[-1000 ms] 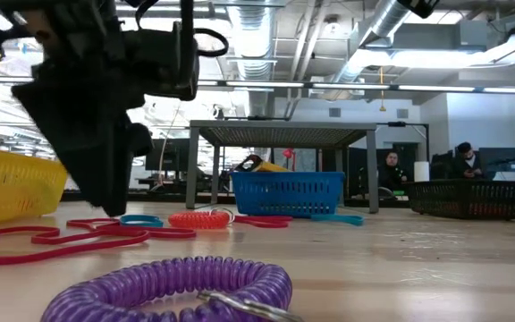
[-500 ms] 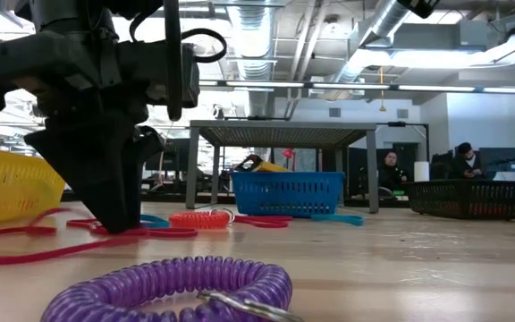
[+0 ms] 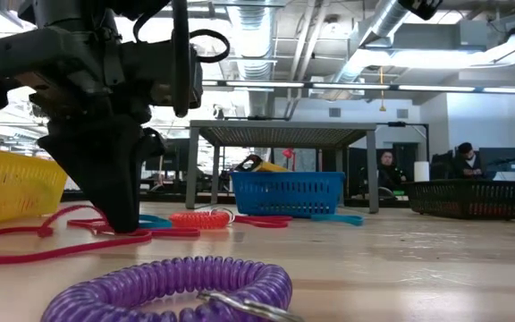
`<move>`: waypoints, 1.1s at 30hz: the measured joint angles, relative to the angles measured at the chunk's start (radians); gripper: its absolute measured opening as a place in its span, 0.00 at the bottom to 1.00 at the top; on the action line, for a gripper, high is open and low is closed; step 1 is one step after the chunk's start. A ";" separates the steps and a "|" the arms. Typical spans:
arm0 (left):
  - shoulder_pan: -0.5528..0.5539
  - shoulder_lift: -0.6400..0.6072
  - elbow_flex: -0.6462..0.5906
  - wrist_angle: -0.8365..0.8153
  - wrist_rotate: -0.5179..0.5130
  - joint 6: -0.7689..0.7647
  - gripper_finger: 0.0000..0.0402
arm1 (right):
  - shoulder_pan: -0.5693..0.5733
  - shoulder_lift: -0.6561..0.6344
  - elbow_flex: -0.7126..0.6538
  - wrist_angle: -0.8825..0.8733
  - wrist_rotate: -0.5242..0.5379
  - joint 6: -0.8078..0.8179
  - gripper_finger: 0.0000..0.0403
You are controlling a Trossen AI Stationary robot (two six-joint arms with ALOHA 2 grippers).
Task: Pick & Place Office Desk Supplies
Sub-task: Put the red rubber band into the black bin
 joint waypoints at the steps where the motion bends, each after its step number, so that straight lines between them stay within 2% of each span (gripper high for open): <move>1: 0.000 -0.002 -0.001 0.005 0.004 -0.003 0.02 | 0.000 0.000 0.000 0.000 0.000 0.000 0.20; 9: -0.001 -0.066 -0.001 0.078 -0.033 -0.052 0.00 | 0.000 0.000 0.000 -0.003 0.000 -0.003 0.20; 18: 0.005 -0.199 -0.001 0.088 -0.173 -0.074 0.00 | 0.000 0.000 0.000 0.028 0.000 -0.001 0.20; 27: 0.030 -0.354 0.000 0.119 -0.342 -0.077 0.00 | -0.011 0.002 0.000 0.229 0.030 0.014 0.20; 33: 0.062 -0.427 0.000 0.212 -0.459 -0.118 0.00 | -0.031 0.012 0.000 0.422 0.081 0.076 0.20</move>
